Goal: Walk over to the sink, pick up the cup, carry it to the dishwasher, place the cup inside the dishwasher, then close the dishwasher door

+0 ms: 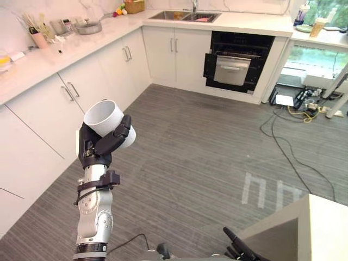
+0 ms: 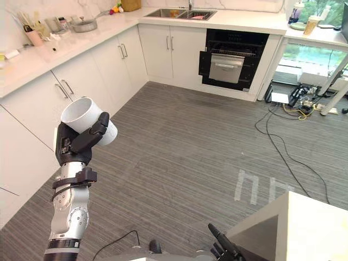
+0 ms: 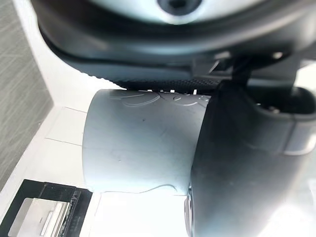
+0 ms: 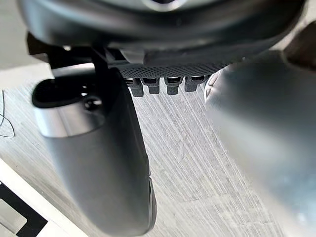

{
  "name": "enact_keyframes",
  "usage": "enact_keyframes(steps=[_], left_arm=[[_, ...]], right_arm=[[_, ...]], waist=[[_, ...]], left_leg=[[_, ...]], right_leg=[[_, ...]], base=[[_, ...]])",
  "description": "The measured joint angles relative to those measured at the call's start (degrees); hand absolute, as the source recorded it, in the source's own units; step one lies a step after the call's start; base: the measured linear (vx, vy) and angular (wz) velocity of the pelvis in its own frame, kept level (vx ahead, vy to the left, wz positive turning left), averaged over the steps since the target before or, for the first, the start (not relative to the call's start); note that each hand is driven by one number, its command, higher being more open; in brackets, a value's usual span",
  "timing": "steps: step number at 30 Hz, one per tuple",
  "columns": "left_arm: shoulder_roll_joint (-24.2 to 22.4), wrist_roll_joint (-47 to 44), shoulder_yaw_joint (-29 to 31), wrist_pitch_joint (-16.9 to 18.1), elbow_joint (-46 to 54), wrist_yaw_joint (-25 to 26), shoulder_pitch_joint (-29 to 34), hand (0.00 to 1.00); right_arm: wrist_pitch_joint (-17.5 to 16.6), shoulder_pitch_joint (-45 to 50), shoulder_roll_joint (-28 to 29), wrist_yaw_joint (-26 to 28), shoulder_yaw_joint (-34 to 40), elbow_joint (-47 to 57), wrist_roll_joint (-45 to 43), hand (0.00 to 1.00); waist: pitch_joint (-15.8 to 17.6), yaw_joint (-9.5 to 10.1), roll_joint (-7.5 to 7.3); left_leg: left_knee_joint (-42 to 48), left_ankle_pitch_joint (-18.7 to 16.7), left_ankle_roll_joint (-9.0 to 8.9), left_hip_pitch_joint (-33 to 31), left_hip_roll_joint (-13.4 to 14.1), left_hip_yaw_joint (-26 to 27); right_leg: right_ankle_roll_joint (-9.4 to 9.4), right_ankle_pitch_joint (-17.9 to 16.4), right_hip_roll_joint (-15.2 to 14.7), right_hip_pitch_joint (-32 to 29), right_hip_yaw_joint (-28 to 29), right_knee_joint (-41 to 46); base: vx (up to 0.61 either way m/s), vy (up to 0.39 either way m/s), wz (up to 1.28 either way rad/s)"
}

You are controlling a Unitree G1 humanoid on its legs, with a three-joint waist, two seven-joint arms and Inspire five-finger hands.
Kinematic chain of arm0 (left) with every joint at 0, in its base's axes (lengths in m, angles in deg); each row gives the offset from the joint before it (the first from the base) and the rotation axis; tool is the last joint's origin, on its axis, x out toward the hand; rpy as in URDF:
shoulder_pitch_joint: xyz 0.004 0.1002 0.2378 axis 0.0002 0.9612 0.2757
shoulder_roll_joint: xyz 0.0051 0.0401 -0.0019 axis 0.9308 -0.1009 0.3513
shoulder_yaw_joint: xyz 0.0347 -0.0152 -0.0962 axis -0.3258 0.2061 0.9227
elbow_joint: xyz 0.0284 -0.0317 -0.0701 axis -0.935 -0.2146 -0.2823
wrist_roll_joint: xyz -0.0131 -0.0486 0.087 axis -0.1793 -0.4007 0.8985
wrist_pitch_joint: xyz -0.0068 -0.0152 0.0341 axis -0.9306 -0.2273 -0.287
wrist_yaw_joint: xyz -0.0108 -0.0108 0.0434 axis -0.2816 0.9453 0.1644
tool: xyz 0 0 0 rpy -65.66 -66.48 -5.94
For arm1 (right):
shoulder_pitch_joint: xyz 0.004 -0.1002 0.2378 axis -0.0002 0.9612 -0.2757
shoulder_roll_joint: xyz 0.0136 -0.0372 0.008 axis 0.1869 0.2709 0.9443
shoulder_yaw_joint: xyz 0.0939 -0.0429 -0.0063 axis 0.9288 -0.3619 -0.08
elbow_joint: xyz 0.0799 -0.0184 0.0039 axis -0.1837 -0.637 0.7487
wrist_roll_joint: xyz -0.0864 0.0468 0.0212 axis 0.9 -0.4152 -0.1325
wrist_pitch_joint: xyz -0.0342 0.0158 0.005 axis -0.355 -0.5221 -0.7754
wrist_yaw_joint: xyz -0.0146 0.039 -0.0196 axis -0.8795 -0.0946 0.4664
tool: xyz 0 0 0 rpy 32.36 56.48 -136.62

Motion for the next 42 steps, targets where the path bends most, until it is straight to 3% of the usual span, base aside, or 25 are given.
enact_keyframes(steps=[3,7,8,14,19,21,24,27,28,29,30,31,32,33,35,37,38,39,40,41,42], left_arm=[[0.00,-0.15,0.35,-0.09,-0.02,-1.04,0.02,0.00],[-0.01,-0.57,0.84,-0.67,-0.10,-2.60,0.02,0.00],[0.06,-1.18,-1.30,-1.01,-1.20,-3.96,0.06,0.00],[-0.29,-1.22,-1.30,-1.01,-2.84,-4.07,0.65,0.00],[-3.49,-2.85,-1.38,-2.44,-7.82,-3.88,4.67,0.00],[-4.50,-3.46,-1.54,-3.54,-10.45,-3.73,6.62,0.00],[-5.62,-3.96,-4.20,-5.09,-12.67,-3.96,9.85,0.00],[-5.71,-2.56,-8.65,-5.24,-12.55,-5.98,11.11,0.00],[-5.75,-2.02,-10.14,-5.27,-12.31,-6.50,11.06,0.00],[-5.82,-1.82,-10.77,-5.28,-12.26,-6.51,11.01,0.00],[-5.61,-1.14,-11.05,-5.29,-12.25,-6.27,10.73,0.00],[-5.13,-0.92,-11.49,-5.37,-12.26,-5.88,10.60,0.00],[-4.37,-0.01,-12.27,-5.60,-12.25,-5.86,10.47,0.00],[-3.92,0.26,-12.75,-5.62,-12.21,-5.88,10.31,0.00],[-3.38,1.27,-13.80,-5.58,-12.08,-5.23,8.23,0.00],[-2.97,1.65,-14.69,-5.61,-12.08,-4.86,7.04,0.00],[-2.76,2.43,-15.22,-5.63,-11.93,-4.87,6.44,0.00],[-1.56,2.51,-16.44,-5.92,-11.89,-4.89,4.74,0.00],[-1.11,2.60,-16.89,-6.46,-11.90,-4.90,4.01,0.00],[-0.73,3.32,-16.94,-7.62,-11.90,-4.95,3.20,0.00],[-0.50,3.46,-16.95,-7.88,-11.91,-4.97,3.09,0.00]], right_arm=[[-0.02,0.27,0.01,0.08,1.33,-0.39,0.03,1.00],[-0.04,0.18,0.36,0.01,3.52,-1.92,-0.31,1.00],[-2.04,-0.21,0.30,-0.04,4.47,-2.27,2.42,1.00],[-2.13,-0.22,0.12,-0.26,4.36,-1.86,2.70,1.00],[-2.25,-0.01,0.16,-0.19,4.46,-1.84,2.16,1.00],[-2.25,0.12,0.30,0.07,4.47,-1.84,1.66,1.00],[-2.18,0.21,0.19,1.65,4.61,-2.61,1.34,1.00],[-2.52,0.50,0.16,1.98,6.19,-3.64,1.19,1.00],[-2.67,1.02,-0.18,1.90,7.18,-4.28,0.95,1.00],[-2.95,0.97,-0.50,1.87,8.16,-4.36,0.12,1.00],[-3.23,0.88,-0.63,2.09,9.79,-3.67,-0.27,1.00],[-3.76,0.67,-0.74,2.50,10.59,-3.43,-0.15,1.00],[-4.75,0.74,-0.76,3.43,11.04,-3.35,0.59,1.00],[-5.17,0.93,-0.69,3.95,11.05,-3.43,1.37,1.00],[-7.66,1.42,1.29,4.55,10.55,-3.68,4.32,1.00],[-8.50,2.07,3.10,4.41,9.45,-3.60,4.09,1.00],[-8.60,2.37,4.01,4.23,8.65,-3.53,3.27,1.00],[-9.11,1.92,4.79,3.65,8.01,-3.34,1.90,1.00],[-9.59,1.81,4.76,3.47,7.83,-3.35,1.91,1.00],[-11.08,1.46,4.40,3.30,7.11,-3.07,1.86,1.00],[-11.93,1.50,4.40,3.26,6.73,-2.68,1.86,1.00]], waist=[[-0.20,0.04,0.42],[-0.35,0.01,0.67],[-0.74,0.00,2.84],[-0.53,-0.01,3.41],[-0.27,-0.03,4.25],[-0.20,0.00,4.18],[0.62,0.22,3.32],[1.20,0.32,2.33],[1.20,0.44,2.11],[1.20,0.75,2.12],[1.35,0.76,1.71],[1.37,0.75,1.28],[1.25,0.08,1.21],[1.11,-0.22,1.37],[1.39,-0.64,1.54],[1.76,-1.50,1.98],[1.79,-2.22,2.15],[2.19,-2.95,1.65],[2.48,-2.91,1.53],[3.12,-3.05,1.99],[3.10,-3.13,2.01]], left_leg=[[-1.26,0.93,0.89,0.04,-0.68,-0.69],[-2.68,2.11,0.69,0.17,-1.04,-1.65],[-9.65,6.74,0.35,1.93,-1.86,-3.13],[-9.65,6.71,0.31,1.90,-1.23,-2.75],[-9.53,5.99,0.05,1.33,-0.40,-2.07],[-7.75,4.46,0.34,0.60,-0.14,-1.52],[1.08,-1.39,0.27,-3.18,0.45,-1.13],[11.93,-8.67,1.57,-6.71,0.16,-1.03],[13.91,-11.38,2.23,-6.59,-0.53,-1.06],[15.25,-13.02,2.61,-6.34,-0.96,-1.28],[16.36,-14.58,2.63,-5.01,-1.74,-1.75],[16.21,-15.64,2.71,-3.48,-2.35,-2.37],[14.79,-16.22,2.99,-0.87,-2.65,-4.18],[13.48,-16.19,2.98,0.48,-2.60,-5.19],[8.73,-16.08,2.84,4.75,-2.11,-9.65],[5.53,-15.66,2.11,7.44,-1.25,-12.78],[4.01,-15.61,1.56,8.60,-0.84,-14.82],[2.83,-16.50,0.20,10.67,-0.46,-17.12],[2.42,-17.17,-0.27,11.89,-0.23,-17.45],[1.54,-18.63,-1.29,14.51,0.73,-18.11],[0.94,-19.06,-1.80,15.90,0.87,-18.09]], right_leg=[[0.10,-0.21,-0.32,-0.22,-0.75,0.24],[0.05,-0.24,-0.33,-0.24,-1.81,0.24],[-0.46,0.13,0.05,-0.87,-2.93,-0.15],[-0.51,0.97,0.84,-0.71,-2.40,-1.76],[-0.49,2.62,2.11,0.11,-2.35,-5.55],[-0.44,2.60,2.12,0.18,-2.25,-5.99],[0.31,0.79,1.62,0.15,-2.30,-4.96],[1.92,-3.69,-0.97,0.82,-4.64,-0.02],[3.53,-4.67,-2.39,1.08,-5.56,3.92],[3.97,-4.88,-4.42,-1.10,-5.32,11.32],[3.68,-2.25,-7.60,-5.43,-4.36,23.59],[1.21,2.94,-9.44,-8.95,-2.78,31.99],[0.06,13.73,-9.79,-12.44,-0.03,39.43],[0.61,14.75,-9.27,-14.22,1.35,42.55],[-1.26,7.97,-5.29,-21.49,2.95,45.19],[-0.80,6.00,-2.20,-24.95,2.80,35.90],[-0.28,5.87,-0.85,-26.27,2.81,26.25],[1.54,8.52,-0.06,-27.55,3.26,8.77],[1.86,10.87,0.07,-27.83,3.37,2.82],[2.35,19.85,0.81,-26.88,2.72,-4.83],[1.56,24.46,1.10,-26.03,2.36,-5.56]], base=[[-0.01,-0.005,0.17],[0.00,-0.029,0.11],[0.00,-0.014,0.05],[0.00,-0.001,-0.05],[0.04,-0.020,-0.08],[0.07,-0.023,-0.10],[0.11,0.009,0.03],[0.20,0.066,0.43],[0.28,0.080,0.34],[0.36,0.112,0.28],[0.25,0.081,0.18],[0.39,0.144,0.36],[0.34,0.107,0.44],[0.43,0.092,0.67],[0.41,-0.029,0.88],[0.34,-0.090,0.91],[0.44,-0.166,1.06],[0.47,-0.192,0.89],[0.61,-0.271,0.69],[0.45,-0.209,0.29],[0.58,-0.245,0.17]])
